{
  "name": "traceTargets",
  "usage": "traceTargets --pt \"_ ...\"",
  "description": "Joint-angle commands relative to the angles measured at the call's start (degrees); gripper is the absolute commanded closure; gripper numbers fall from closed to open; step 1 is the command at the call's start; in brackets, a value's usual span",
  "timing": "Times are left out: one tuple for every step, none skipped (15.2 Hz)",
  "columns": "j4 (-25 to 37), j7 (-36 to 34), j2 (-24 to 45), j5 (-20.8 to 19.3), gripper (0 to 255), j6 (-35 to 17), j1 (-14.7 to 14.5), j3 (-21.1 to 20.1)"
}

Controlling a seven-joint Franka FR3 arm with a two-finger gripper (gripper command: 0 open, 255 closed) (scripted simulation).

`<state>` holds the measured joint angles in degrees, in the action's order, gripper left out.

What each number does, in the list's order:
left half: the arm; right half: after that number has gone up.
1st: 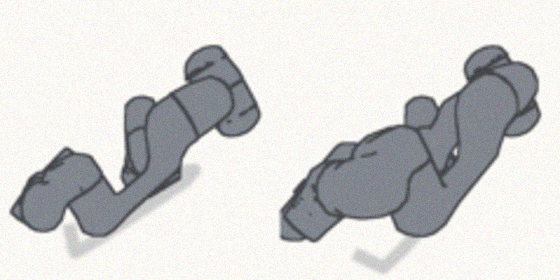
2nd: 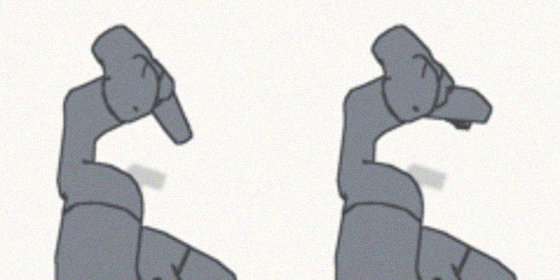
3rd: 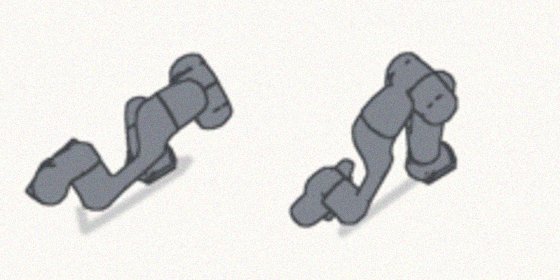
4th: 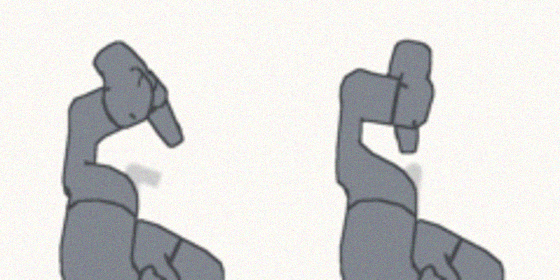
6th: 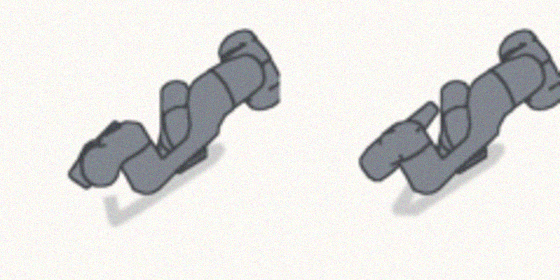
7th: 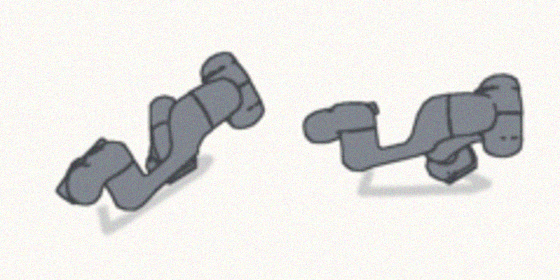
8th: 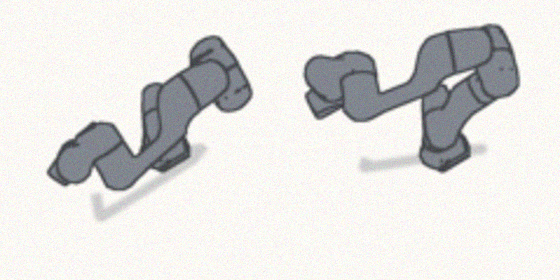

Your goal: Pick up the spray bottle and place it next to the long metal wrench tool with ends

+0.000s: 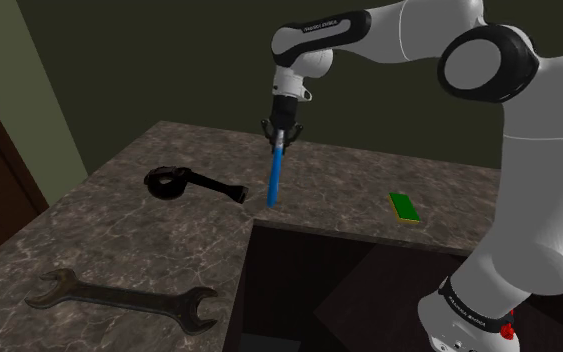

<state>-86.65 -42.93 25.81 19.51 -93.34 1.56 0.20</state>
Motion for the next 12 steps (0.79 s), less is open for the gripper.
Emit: traceTargets --pt "0.7 -2.3 0.4 0.4 255 -0.6 -1.6 -0.9" --pt "0.4 -3.4 0.3 0.6 255 -1.1 -2.4 -1.3" --pt "0.3 -4.4 0.3 0.8 255 -1.6 -3.2 -1.7" --pt "0.2 -5.4 0.3 1.0 255 -2.1 -4.0 -2.1" --pt "0.2 -6.5 0.3 1.2 255 -2.6 -4.8 -2.5" --pt "0.3 -7.6 0.4 1.4 255 -3.0 -5.6 -2.9" --pt "0.4 -8.6 0.6 1.5 255 -3.5 -6.4 -3.3" --pt "0.7 -9.7 0.8 1.6 255 -3.9 -7.2 -3.7" --pt "1.0 -10.8 1.1 1.8 255 -4.3 -8.0 -4.1" --pt "1.4 -11.9 1.4 1.9 255 -4.6 -8.9 -4.5" --pt "1.9 -13.0 1.8 2.0 255 -5.0 -9.7 -4.8" --pt "2.4 -14.1 2.2 2.1 255 -5.3 -10.5 -5.2"
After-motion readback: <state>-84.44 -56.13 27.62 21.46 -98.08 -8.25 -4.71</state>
